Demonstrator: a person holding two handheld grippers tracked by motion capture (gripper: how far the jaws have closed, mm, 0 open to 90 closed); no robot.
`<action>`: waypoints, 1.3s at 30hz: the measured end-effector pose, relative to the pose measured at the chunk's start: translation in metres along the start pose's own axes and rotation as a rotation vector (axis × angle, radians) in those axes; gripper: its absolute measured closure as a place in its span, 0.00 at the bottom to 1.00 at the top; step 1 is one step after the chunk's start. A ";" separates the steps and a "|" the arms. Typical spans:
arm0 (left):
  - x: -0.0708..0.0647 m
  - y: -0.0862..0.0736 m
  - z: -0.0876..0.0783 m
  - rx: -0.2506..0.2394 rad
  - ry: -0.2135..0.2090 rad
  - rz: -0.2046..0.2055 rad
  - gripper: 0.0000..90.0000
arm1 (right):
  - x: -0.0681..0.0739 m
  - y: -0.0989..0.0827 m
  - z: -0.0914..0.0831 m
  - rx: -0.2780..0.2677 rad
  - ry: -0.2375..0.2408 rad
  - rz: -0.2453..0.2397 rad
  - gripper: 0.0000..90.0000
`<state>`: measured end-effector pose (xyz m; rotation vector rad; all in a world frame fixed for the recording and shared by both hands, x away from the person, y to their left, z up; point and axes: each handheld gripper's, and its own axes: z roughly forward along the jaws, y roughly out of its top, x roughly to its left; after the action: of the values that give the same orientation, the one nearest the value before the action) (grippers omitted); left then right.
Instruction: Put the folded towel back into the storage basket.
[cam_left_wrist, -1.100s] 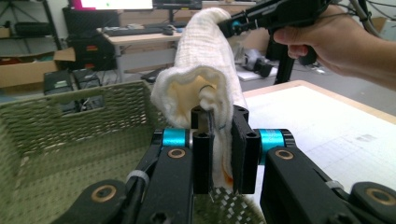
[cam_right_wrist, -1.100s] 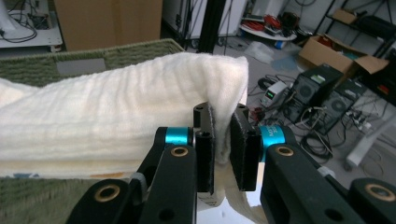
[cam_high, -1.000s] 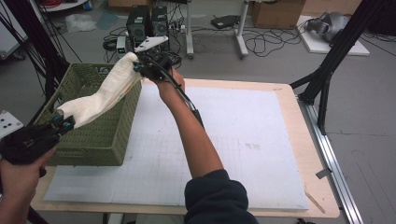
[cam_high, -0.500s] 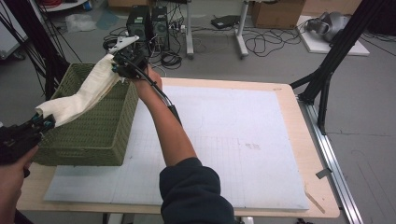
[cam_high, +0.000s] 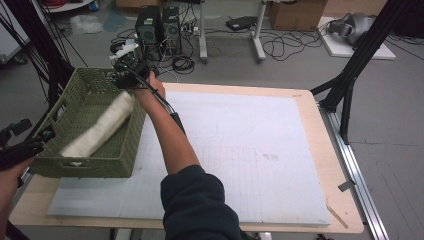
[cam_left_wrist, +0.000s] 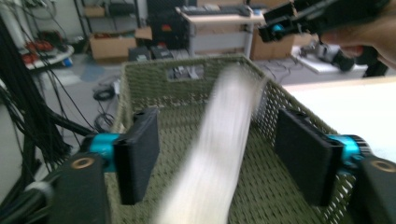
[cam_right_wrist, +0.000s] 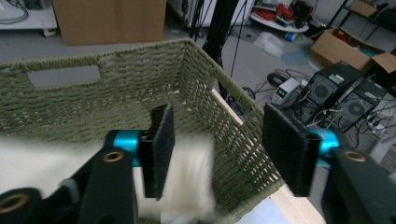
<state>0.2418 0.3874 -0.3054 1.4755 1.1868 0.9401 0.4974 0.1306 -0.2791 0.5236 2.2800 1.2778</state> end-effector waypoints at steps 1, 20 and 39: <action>0.000 0.001 -0.001 -0.004 -0.001 0.002 0.34 | -0.002 0.000 -0.003 -0.004 -0.003 -0.001 0.46; -0.059 0.002 0.035 0.012 -0.250 -0.048 0.23 | -0.055 -0.058 -0.118 -0.027 0.100 0.153 0.22; -0.159 -0.005 0.083 0.015 -0.516 0.026 0.24 | -0.067 -0.165 -0.246 0.015 -0.012 0.200 0.12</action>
<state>0.2846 0.2145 -0.3267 1.6209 0.7965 0.5170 0.3953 -0.1554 -0.2954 0.7788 2.2743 1.3473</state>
